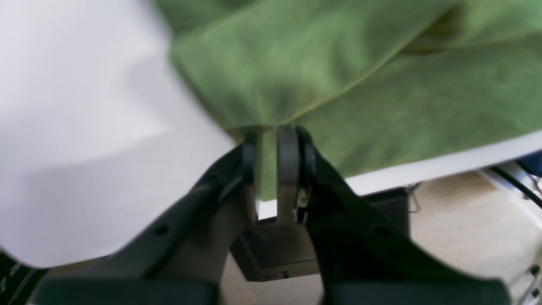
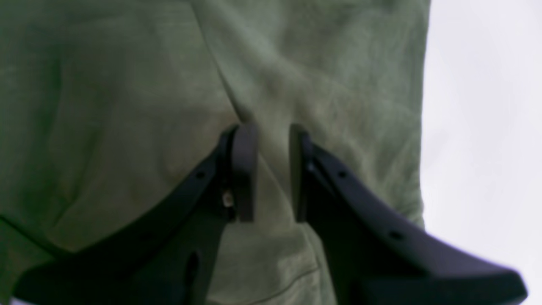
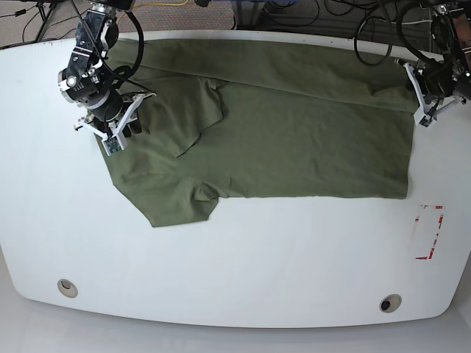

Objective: Layout the t-shirt on the table in an organized manner, then fold the t-shirt properly
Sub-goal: 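Release the left gripper and reposition it along the t-shirt edge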

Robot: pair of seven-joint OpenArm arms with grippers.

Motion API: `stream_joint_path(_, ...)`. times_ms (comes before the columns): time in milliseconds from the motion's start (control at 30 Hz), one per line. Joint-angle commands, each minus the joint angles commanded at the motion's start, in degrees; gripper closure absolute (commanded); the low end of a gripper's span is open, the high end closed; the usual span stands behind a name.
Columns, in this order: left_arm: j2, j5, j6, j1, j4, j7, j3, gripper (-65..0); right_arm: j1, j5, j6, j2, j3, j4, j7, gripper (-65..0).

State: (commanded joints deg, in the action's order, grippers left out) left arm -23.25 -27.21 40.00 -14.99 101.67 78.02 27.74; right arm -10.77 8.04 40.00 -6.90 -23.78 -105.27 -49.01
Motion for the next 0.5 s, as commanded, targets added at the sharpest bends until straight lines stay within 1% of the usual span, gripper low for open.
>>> stream_joint_path(233,0.0,5.36,0.0,5.01,-0.09,0.0,-0.35,-4.2,-0.09,0.0,0.0,0.0,-0.18,0.0,0.0,-12.4)
stream_joint_path(500,0.0,9.93,0.0,11.08,0.0,0.0,-0.09,-4.2,-0.7,0.0,0.0,0.0,-0.09,0.0,0.0,-12.4)
